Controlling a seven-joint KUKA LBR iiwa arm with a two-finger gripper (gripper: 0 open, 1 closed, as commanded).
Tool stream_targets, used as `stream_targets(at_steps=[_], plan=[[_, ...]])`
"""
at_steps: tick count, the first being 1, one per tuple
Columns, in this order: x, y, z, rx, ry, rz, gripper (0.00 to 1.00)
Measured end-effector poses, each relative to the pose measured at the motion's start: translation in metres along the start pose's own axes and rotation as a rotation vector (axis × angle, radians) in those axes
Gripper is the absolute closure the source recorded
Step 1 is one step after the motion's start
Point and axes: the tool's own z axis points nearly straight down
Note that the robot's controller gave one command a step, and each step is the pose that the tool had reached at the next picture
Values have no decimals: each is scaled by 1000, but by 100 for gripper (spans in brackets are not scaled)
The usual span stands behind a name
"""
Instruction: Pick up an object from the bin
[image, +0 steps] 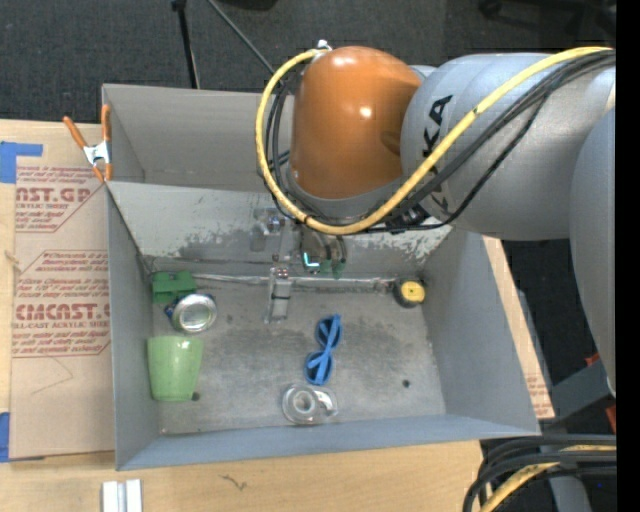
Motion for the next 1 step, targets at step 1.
stream_targets(at_steps=[1], plan=[[26,79,173,1,-16,-203,0]])
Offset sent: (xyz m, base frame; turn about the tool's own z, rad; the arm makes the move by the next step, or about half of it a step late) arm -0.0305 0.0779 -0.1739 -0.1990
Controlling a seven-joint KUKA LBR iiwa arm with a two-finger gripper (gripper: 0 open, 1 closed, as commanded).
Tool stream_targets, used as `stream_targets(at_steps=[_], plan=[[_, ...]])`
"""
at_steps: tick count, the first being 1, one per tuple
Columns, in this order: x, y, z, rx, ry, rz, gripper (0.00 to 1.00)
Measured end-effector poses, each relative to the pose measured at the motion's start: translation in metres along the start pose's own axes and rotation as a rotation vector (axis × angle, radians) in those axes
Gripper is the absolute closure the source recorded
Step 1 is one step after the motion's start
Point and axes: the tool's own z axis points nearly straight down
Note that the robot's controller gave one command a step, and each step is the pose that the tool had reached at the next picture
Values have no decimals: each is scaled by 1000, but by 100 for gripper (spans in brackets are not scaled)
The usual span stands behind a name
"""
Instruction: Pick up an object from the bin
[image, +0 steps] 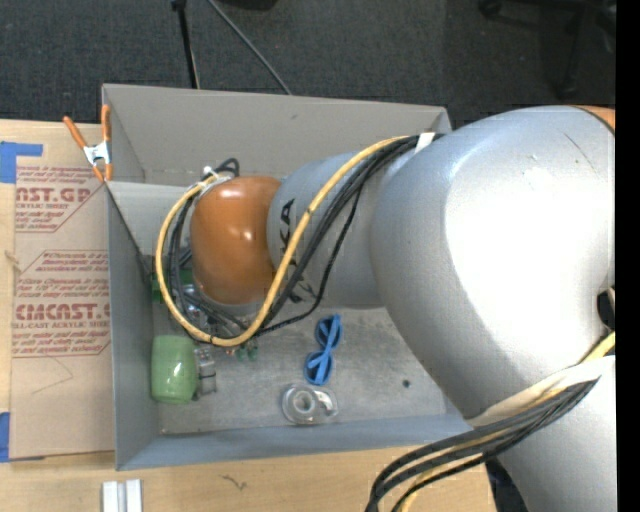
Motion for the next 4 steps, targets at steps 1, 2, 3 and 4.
stream_targets(at_steps=[1,2,3,4], plan=[[26,25,-30,-4,8,-332,0],[35,27,-38,-5,8,-540,0],[33,22,1,-3,11,-762,0],[33,22,1,-5,11,-760,0]])
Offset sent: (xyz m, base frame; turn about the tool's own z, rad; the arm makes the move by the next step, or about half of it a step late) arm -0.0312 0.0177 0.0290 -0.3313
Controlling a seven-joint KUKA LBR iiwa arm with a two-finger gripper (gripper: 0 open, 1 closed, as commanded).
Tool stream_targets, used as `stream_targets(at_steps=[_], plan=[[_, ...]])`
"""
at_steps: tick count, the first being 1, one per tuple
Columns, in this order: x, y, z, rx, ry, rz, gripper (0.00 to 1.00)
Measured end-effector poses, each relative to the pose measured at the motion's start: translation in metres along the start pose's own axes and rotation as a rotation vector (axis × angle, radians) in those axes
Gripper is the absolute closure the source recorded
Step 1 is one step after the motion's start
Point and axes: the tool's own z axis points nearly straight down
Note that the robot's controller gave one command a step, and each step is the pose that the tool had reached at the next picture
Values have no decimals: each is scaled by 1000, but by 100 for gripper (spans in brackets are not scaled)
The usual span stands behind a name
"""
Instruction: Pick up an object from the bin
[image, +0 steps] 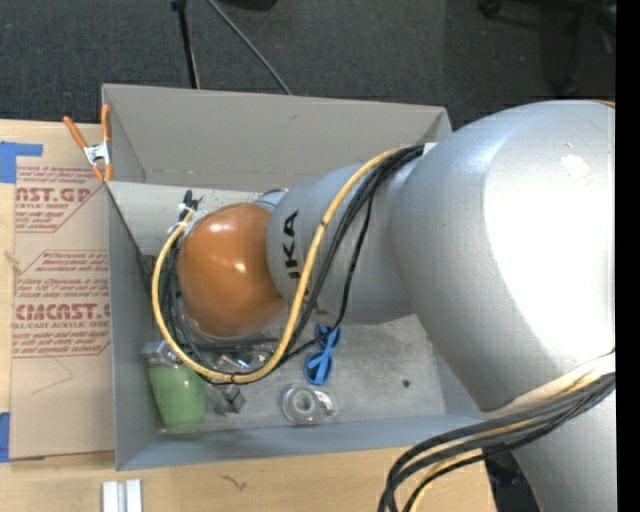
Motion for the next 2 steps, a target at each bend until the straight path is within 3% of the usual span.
stream_targets(at_steps=[1,2], plan=[[0,-3,-2,6,0,0,100],[-1,-3,-20,2,-4,1,100]])
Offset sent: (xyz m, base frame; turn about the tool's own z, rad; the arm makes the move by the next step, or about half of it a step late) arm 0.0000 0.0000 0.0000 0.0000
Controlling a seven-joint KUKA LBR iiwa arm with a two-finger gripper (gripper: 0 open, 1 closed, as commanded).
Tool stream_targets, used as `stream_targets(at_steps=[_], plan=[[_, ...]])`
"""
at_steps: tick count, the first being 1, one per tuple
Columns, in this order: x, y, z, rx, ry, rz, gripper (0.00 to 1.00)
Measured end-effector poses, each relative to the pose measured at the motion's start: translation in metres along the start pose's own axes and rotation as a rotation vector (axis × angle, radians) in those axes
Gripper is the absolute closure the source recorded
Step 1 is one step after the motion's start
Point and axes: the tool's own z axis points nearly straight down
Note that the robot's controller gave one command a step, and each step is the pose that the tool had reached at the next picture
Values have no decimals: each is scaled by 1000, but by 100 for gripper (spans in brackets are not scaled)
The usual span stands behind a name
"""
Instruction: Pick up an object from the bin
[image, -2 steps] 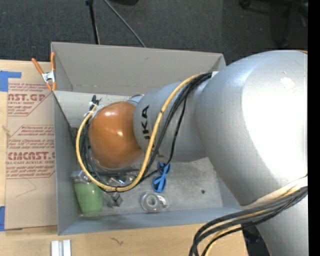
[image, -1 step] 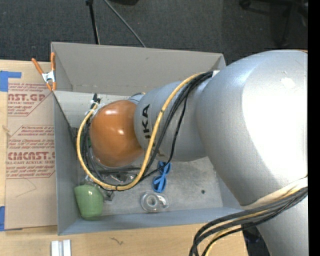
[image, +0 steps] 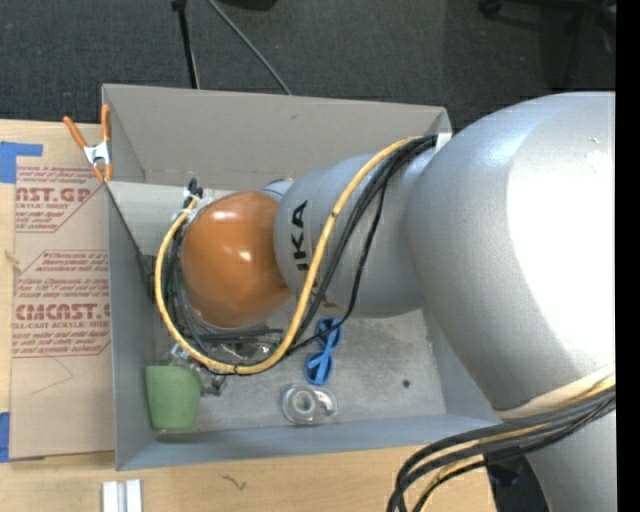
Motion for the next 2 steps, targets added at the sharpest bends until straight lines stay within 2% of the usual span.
stream_targets(at_steps=[1,2], plan=[[-2,0,-37,1,-2,1,100],[-2,1,-37,-1,0,1,100]])
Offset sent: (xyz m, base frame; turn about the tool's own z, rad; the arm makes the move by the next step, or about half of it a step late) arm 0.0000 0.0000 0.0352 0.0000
